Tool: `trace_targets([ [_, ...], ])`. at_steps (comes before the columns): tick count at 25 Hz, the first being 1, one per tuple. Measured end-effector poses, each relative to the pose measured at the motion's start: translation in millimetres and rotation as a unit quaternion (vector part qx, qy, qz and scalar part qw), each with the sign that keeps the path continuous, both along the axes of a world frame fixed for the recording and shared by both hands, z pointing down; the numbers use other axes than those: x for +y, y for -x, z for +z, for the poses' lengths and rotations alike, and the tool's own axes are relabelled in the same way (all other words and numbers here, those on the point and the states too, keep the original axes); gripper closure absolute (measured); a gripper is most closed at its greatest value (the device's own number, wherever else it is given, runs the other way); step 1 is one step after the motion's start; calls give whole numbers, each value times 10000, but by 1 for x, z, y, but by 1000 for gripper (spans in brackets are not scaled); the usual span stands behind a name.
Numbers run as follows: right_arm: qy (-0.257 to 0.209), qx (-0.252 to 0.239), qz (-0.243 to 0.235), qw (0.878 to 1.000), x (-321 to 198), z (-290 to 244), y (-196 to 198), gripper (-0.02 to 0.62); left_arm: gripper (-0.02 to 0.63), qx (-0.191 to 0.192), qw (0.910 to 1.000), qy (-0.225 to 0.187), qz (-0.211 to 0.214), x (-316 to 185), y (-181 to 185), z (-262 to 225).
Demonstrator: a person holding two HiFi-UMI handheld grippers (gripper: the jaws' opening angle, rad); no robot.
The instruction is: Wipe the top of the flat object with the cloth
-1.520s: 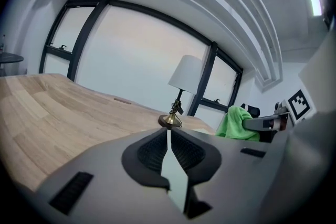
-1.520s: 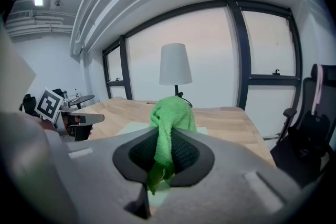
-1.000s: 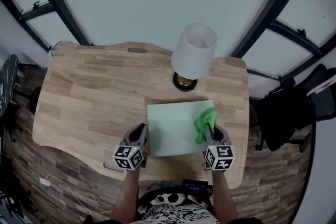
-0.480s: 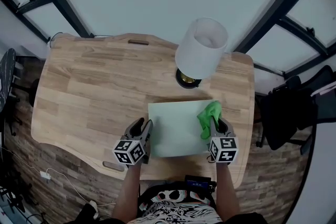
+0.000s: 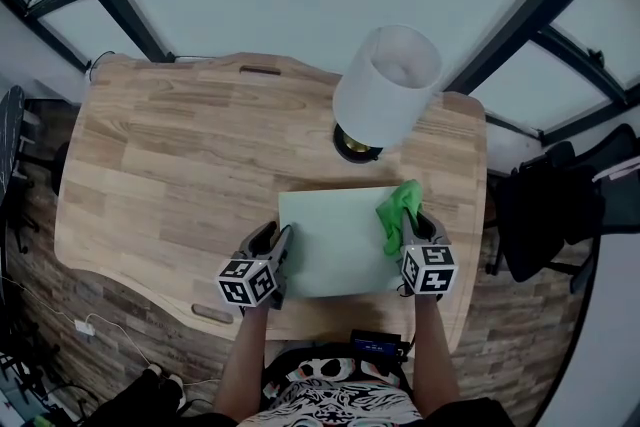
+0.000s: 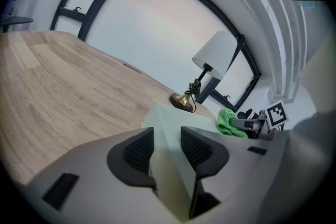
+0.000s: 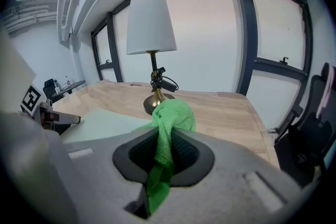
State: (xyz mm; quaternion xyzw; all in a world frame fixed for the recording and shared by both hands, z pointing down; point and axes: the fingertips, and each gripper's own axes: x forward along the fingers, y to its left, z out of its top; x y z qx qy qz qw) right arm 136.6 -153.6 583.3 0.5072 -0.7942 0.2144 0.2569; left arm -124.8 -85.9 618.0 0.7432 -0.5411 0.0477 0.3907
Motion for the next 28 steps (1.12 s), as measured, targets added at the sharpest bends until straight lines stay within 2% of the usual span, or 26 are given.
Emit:
trace_targets([
  [4, 115, -52, -49, 9999, -6, 6, 0, 557, 460, -5, 10000, 61, -2, 0, -1, 4],
  [9, 245, -80, -80, 9996, -11, 12, 0, 557, 466, 200, 9995, 238, 0, -1, -2, 7],
  [15, 506, 115, -318, 9981, -12, 16, 6, 557, 477, 61, 9996, 253, 133, -1, -3, 8],
  [18, 691, 94, -483, 9964, -13, 18, 10, 557, 477, -38, 9995, 265, 185, -1, -3, 7],
  [22, 947, -24, -470, 9944, -14, 19, 9, 557, 477, -85, 9994, 257, 236, -1, -3, 8],
  [28, 977, 107, -562, 9936, -15, 20, 17, 557, 477, -175, 9993, 225, 234, -1, -3, 8],
])
